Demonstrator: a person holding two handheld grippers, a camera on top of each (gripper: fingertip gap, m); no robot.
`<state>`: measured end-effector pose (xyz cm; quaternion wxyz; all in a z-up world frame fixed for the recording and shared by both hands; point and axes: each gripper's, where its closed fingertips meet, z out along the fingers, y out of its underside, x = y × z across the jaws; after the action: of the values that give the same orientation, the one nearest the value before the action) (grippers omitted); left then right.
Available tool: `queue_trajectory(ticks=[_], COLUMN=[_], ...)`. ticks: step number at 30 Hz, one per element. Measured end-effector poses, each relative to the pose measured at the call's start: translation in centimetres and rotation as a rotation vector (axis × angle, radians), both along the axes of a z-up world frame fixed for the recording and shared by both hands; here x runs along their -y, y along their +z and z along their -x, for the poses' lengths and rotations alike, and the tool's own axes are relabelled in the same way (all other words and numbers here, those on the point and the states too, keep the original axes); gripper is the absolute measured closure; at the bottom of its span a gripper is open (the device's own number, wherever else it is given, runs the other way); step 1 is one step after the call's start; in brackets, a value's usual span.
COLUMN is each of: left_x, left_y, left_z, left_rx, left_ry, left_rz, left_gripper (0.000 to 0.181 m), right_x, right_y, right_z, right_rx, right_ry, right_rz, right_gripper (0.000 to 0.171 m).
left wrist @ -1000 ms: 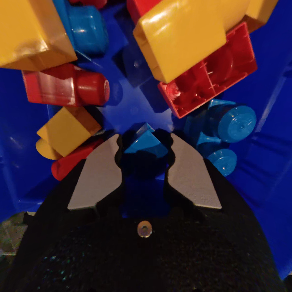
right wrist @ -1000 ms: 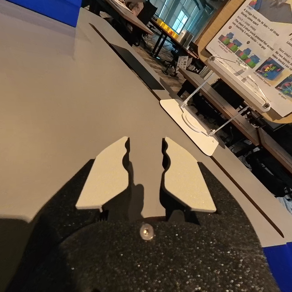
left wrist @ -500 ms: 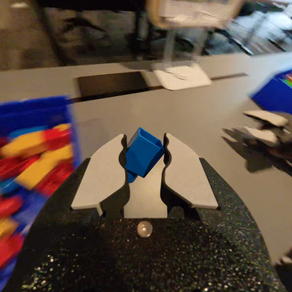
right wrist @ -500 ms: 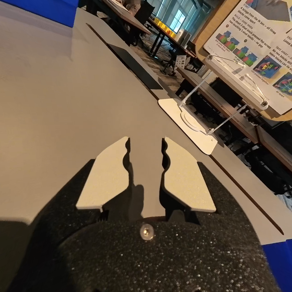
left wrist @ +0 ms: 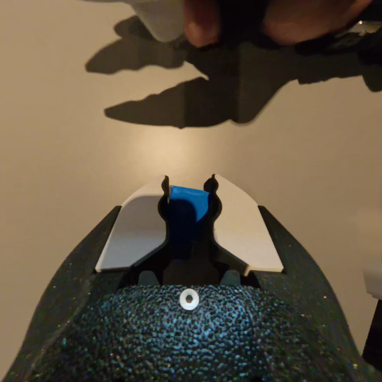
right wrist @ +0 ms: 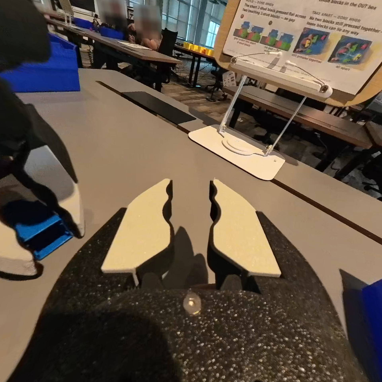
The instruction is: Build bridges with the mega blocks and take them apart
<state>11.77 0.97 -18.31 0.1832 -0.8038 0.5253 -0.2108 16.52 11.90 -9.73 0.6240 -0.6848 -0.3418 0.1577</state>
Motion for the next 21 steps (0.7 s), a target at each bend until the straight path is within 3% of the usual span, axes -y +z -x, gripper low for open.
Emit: queue_trajectory(ticks=[1,4,8,11,14,18,21], left_x=[0.1,-0.5,-2.5,-5.3,-7.4,-6.6,-5.8], left_y=[0.1,1.5,7.6,13.6,17.2,15.7,11.6], left_z=[0.0,0.4,4.1,12.3,25.4,43.0,50.9], left_rx=[0.000,0.070,0.257,0.398,0.450,0.391,0.281], left_ry=[-0.010,0.018,0.150,0.402,0.767,1.229,1.424], left_rz=[-0.013,-0.061,-0.188,-0.336,-0.463,-0.431,-0.287], left_gripper=[0.135,0.107,0.090,0.094,0.101,0.102,0.104], right_x=[0.0,0.1,0.1,0.2,0.2,0.3,0.3], right_y=[0.0,-0.1,-0.1,-0.1,-0.3,-0.4,-0.5], right_z=[0.0,0.1,0.2,0.3,0.4,0.7,1.1], right_rx=[0.000,0.014,0.025,0.032,0.050,0.072,0.083], right_ry=[-0.002,-0.002,-0.002,-0.001,0.001,0.004,0.006], right_rz=[0.001,-0.009,-0.018,-0.023,-0.028,-0.039,-0.044], right_gripper=[0.137,0.138,0.138,0.138,0.138,0.138,0.139])
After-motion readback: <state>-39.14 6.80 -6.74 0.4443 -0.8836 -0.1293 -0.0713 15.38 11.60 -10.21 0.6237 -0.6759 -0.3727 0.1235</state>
